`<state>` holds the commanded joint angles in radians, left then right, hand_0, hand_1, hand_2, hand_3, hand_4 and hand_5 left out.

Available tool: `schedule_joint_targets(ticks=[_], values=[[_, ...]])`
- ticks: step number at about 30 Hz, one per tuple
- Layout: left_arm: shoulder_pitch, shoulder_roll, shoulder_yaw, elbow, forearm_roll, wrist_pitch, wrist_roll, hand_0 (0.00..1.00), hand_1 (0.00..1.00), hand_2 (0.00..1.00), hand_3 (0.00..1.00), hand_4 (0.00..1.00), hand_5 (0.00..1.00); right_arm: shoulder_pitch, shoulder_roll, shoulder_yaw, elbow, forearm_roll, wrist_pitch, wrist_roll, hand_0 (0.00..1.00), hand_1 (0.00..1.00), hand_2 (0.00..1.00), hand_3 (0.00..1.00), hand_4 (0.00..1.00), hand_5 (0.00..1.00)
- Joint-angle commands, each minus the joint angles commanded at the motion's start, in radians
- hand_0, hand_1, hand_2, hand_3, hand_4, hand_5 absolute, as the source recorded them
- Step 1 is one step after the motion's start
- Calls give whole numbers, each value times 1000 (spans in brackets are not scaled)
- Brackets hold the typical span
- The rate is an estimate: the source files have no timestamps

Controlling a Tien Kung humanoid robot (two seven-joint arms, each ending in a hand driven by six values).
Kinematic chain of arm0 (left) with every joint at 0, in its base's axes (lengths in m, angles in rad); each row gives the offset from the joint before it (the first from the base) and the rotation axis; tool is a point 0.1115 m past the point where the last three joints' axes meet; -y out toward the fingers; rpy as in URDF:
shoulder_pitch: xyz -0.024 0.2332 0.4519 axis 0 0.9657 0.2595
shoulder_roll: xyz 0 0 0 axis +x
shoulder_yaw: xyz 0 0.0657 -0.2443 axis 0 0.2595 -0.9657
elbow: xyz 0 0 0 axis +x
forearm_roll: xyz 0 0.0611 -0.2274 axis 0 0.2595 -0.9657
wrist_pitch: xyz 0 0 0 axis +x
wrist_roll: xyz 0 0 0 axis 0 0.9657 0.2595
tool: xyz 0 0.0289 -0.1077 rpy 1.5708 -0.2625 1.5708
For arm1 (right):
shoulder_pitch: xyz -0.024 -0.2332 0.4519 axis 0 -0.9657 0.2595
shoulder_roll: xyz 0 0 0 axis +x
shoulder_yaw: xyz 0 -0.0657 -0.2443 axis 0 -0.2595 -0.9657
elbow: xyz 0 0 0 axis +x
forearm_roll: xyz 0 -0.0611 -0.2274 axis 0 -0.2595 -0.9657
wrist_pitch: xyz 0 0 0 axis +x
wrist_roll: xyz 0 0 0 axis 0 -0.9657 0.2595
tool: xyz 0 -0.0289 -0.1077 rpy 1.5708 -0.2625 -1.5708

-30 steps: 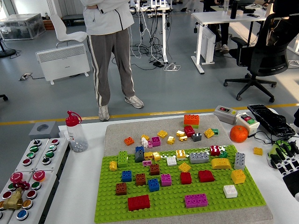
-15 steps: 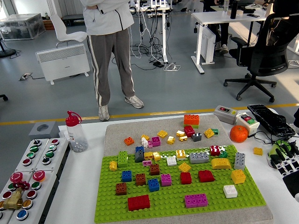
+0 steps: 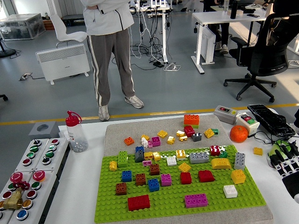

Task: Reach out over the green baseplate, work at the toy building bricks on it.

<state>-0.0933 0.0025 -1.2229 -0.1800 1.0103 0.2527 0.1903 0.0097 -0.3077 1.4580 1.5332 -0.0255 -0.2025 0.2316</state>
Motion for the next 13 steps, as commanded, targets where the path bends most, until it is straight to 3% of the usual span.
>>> schedule_joint_targets(ticks=[13], values=[[8,-2,0,0,5,-1,4,662,609,559,452,242,998,-4,0,-9,-1,-2,1,-1,759,740,742,701,512,440]])
